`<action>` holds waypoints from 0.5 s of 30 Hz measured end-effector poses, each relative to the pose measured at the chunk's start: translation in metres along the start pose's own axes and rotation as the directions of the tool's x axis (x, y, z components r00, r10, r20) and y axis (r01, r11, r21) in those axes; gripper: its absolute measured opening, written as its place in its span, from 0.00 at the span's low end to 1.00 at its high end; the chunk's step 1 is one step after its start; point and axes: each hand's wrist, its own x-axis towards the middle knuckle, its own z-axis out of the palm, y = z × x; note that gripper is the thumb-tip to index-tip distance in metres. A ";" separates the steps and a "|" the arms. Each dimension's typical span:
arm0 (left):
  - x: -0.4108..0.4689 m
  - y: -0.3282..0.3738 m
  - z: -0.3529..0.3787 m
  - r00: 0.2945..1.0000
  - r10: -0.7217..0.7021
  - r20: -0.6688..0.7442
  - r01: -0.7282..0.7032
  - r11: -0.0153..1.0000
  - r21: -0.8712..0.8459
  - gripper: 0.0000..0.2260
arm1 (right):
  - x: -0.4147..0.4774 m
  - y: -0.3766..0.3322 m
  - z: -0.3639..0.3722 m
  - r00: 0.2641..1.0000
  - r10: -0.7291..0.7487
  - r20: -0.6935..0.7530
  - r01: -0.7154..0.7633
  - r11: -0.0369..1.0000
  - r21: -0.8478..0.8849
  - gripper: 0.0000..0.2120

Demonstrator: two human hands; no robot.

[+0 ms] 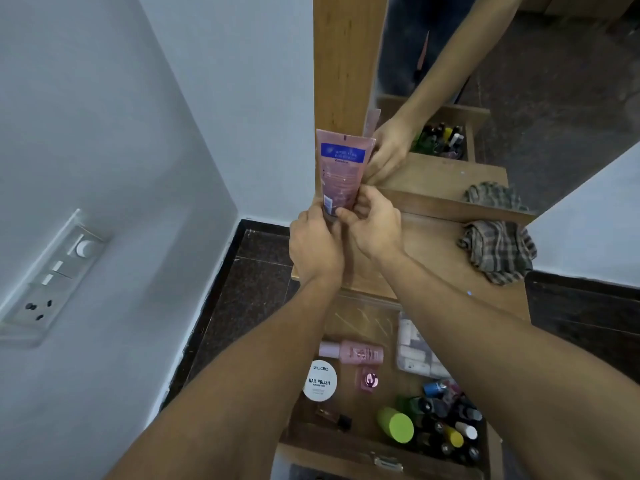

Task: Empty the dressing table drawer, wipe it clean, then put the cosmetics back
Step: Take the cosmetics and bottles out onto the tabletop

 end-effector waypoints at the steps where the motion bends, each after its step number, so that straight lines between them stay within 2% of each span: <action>1: 0.000 0.000 -0.001 1.000 -0.005 0.006 0.005 1.000 0.002 0.17 | -0.001 0.000 -0.001 1.000 0.012 -0.006 -0.012 1.000 -0.004 0.22; 5: 0.000 -0.002 -0.005 0.999 -0.016 0.047 0.017 1.000 -0.012 0.20 | -0.013 0.001 -0.012 0.997 0.063 -0.039 -0.062 0.998 0.018 0.28; 7: -0.005 -0.004 -0.012 0.997 0.000 0.080 0.004 0.999 -0.054 0.23 | -0.031 0.003 -0.020 0.995 0.047 -0.090 -0.052 0.997 -0.050 0.24; 9: -0.016 -0.007 -0.023 0.996 0.019 0.091 -0.009 0.994 -0.107 0.24 | -0.058 0.013 -0.030 0.991 -0.044 -0.129 0.025 0.990 -0.142 0.14; 12: -0.046 -0.018 -0.041 0.998 0.066 0.002 -0.065 0.985 -0.161 0.16 | -0.102 0.037 -0.043 0.979 -0.205 -0.006 0.191 0.920 -0.341 0.03; 15: -0.085 -0.034 -0.048 0.986 0.129 -0.103 -0.143 0.980 -0.140 0.07 | -0.122 0.044 -0.044 0.925 -0.352 0.142 0.377 0.818 -0.434 0.04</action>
